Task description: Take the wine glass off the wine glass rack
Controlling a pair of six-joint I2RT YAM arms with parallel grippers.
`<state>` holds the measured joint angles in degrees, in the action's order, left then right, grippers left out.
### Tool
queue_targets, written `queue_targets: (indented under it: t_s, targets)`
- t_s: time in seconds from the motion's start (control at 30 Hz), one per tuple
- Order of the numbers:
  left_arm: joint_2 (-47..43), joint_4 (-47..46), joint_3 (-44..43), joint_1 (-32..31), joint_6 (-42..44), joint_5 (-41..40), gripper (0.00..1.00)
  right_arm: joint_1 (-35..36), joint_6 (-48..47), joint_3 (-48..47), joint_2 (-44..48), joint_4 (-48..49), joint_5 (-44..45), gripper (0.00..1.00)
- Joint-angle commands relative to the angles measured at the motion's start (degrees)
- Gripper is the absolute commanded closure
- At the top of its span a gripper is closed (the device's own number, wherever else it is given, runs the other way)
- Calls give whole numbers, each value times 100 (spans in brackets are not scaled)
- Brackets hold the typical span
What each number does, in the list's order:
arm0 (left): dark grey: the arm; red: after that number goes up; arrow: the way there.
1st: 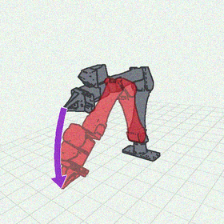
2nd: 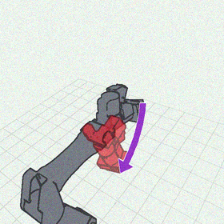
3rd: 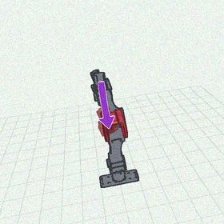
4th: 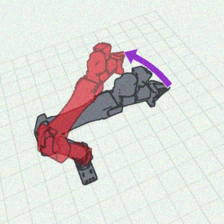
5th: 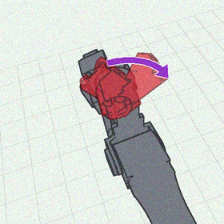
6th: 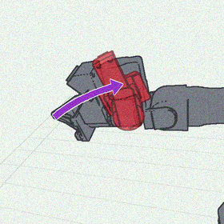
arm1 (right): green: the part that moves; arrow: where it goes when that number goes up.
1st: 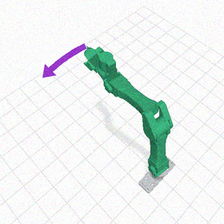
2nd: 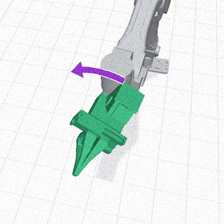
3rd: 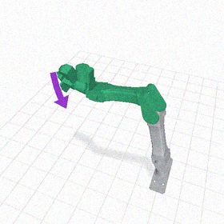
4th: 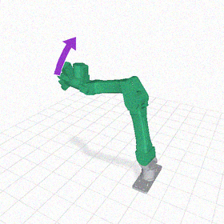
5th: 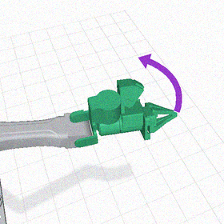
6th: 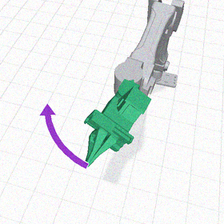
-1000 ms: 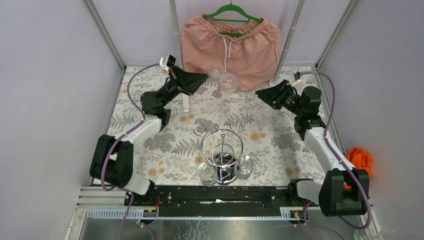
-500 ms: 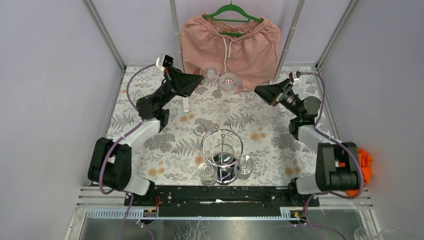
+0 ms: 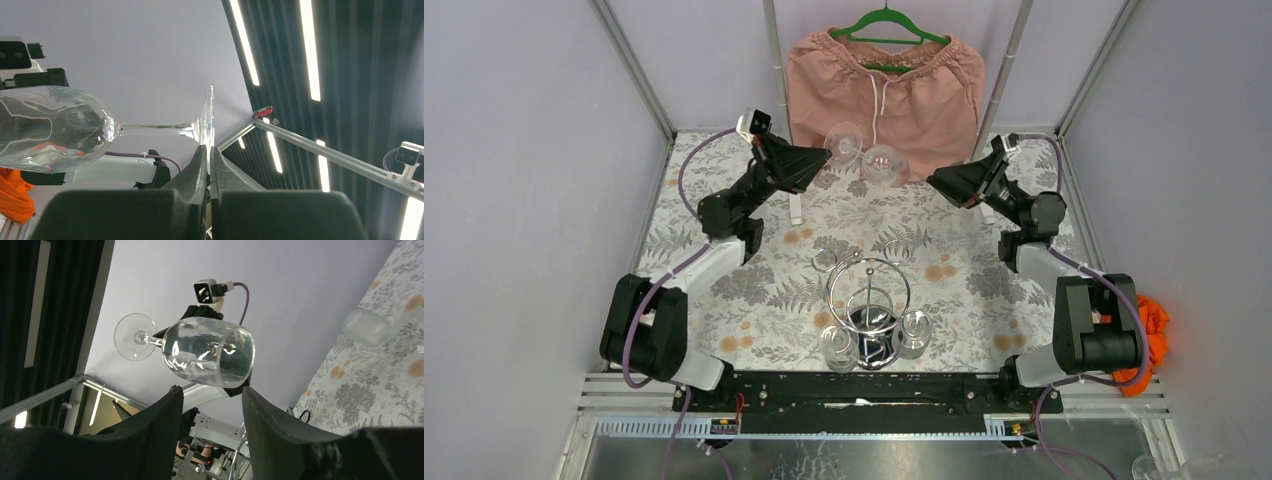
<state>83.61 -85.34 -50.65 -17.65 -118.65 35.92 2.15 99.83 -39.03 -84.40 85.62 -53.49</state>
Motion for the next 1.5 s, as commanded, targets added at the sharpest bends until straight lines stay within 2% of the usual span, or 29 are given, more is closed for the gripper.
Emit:
queue_targets:
  t_s: [0.0,0.43,0.83,1.07,1.3,1.47]
  targets:
    - [141,-677,-195,-181,8,-201,100,327,177,-504,-63,1318,-175,45]
    - [182,-685,-241,-303,-46,-161,100,665,128,-812,-331,1326,10,46]
    - [587,-702,-607,-317,-92,-21,100,861,469,-988,413,1328,457,49]
    - [606,-698,-492,-322,-17,0,100,883,620,-1165,810,1323,708,51]
    - [610,-694,-334,-520,135,55,100,998,697,-1419,814,1324,773,60]
    - [597,-694,-329,-581,168,66,100,1032,800,-1455,759,1313,696,72]
